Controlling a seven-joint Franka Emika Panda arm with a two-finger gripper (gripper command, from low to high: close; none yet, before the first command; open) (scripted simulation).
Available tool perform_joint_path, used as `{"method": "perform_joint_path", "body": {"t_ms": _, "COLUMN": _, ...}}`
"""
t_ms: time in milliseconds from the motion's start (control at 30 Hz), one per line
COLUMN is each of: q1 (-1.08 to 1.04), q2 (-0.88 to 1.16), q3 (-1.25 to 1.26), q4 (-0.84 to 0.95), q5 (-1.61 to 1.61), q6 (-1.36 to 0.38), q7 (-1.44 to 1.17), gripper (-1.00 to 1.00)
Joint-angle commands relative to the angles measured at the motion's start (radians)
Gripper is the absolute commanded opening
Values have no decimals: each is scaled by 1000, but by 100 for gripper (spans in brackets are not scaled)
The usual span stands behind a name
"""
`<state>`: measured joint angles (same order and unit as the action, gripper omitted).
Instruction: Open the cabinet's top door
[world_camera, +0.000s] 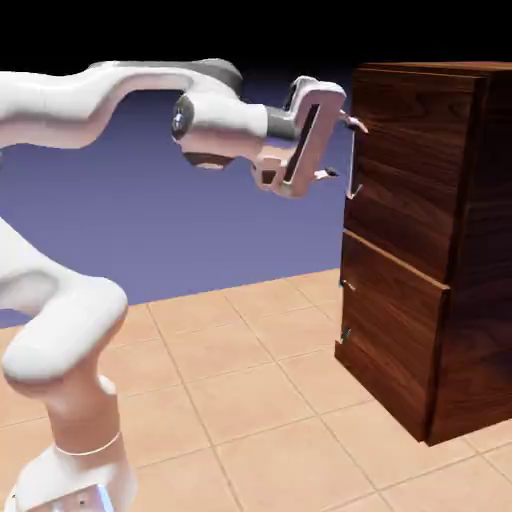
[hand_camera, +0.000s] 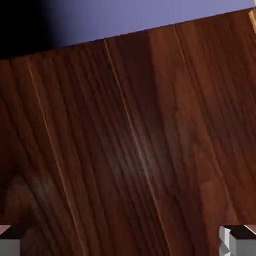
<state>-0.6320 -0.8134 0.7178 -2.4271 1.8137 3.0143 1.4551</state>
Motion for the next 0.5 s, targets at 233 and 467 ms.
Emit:
{"method": "perform_joint_path", "body": {"t_ms": 233, "q1": -124, "q2": -47, "q3": 138, "q4": 73, "q5": 348, "q6": -4, "q7": 137, "gripper": 100}}
{"method": "perform_joint_path", "body": {"t_ms": 467, "q1": -232, "q2": -88, "q3": 258, "q4": 138, "q5": 653, "q6": -8, "q7": 257, "gripper": 100}}
